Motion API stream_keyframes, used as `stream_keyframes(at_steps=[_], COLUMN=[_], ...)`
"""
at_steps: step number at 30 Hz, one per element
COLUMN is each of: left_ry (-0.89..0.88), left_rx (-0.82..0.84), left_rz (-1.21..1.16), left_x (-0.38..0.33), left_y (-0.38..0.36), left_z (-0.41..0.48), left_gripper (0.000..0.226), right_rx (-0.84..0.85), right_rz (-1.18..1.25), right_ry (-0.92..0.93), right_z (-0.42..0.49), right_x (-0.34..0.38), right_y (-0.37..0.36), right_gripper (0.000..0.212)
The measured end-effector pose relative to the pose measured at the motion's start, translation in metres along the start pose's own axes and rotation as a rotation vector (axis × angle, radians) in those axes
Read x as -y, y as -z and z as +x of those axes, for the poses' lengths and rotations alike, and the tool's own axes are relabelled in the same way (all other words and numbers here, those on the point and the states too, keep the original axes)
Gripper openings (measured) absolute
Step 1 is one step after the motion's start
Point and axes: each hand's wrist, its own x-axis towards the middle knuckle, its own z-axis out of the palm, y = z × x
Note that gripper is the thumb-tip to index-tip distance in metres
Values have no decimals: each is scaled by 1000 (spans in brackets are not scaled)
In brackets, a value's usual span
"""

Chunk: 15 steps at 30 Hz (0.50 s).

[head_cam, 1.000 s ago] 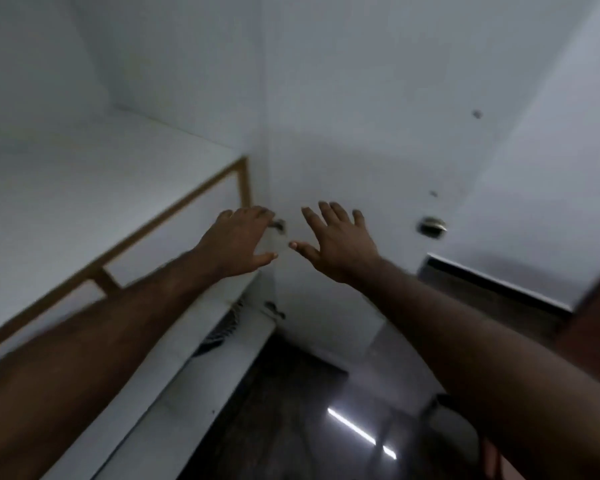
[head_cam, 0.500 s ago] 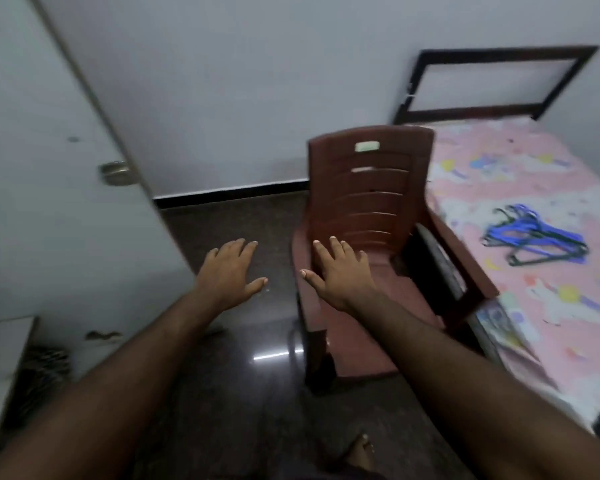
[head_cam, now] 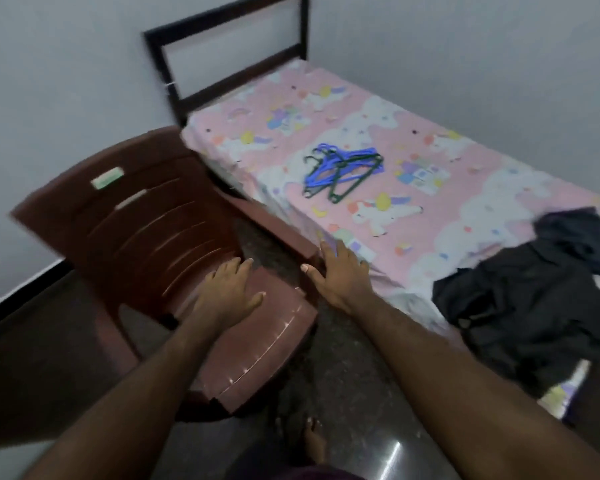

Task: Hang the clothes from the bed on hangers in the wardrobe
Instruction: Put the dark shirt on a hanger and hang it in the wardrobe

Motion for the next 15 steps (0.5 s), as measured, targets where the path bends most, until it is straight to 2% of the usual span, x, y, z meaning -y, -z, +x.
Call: stream_keyframes(at_steps=[8,15], left_ry=[-349,-614], left_rx=[101,178], left_rz=[11,0], left_x=[-122,-219], left_y=[-24,-27], left_z=[121,198], left_gripper=[76,70], right_rx=[-77,-170], right_rz=[102,219], right_ry=[-373,-688], right_z=[13,15], right_x=[-131,-211], right_y=[33,60], right_gripper=[74,78])
